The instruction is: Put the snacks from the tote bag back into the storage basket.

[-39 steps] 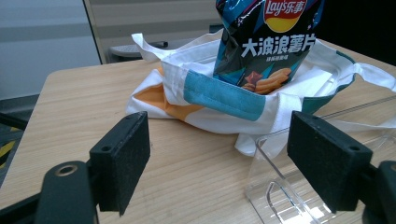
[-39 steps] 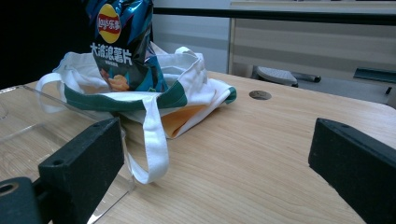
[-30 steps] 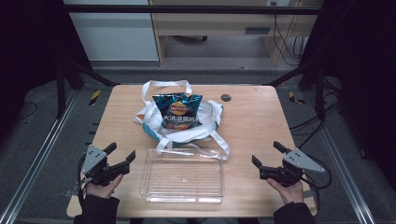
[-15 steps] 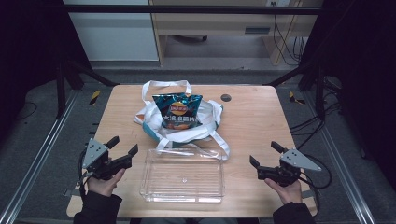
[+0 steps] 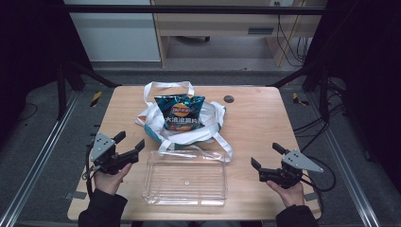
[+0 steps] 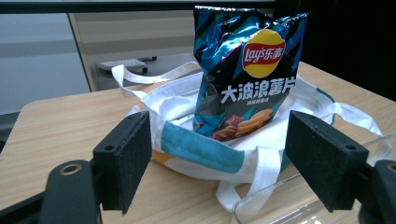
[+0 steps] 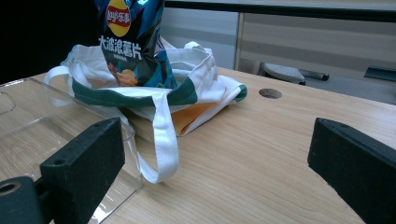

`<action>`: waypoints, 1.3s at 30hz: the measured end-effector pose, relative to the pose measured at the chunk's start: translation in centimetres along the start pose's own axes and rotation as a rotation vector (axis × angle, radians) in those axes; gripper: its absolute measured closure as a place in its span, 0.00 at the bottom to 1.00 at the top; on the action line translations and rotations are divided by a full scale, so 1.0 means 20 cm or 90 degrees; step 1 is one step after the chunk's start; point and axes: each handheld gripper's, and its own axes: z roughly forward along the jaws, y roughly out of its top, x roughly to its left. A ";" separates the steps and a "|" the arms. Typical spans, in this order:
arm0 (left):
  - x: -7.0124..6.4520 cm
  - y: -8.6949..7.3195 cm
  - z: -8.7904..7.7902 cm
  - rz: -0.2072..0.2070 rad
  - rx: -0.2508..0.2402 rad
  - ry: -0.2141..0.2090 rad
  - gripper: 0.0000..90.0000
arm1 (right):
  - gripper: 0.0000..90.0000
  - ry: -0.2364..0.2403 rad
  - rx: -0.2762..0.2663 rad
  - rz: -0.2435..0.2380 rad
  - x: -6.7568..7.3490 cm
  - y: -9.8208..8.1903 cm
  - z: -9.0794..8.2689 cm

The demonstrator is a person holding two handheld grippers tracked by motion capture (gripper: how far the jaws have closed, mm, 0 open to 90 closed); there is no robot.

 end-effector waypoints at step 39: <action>0.05 0.24 0.31 0.017 -0.005 0.013 0.27 | 0.04 0.002 0.002 0.002 0.00 0.01 0.01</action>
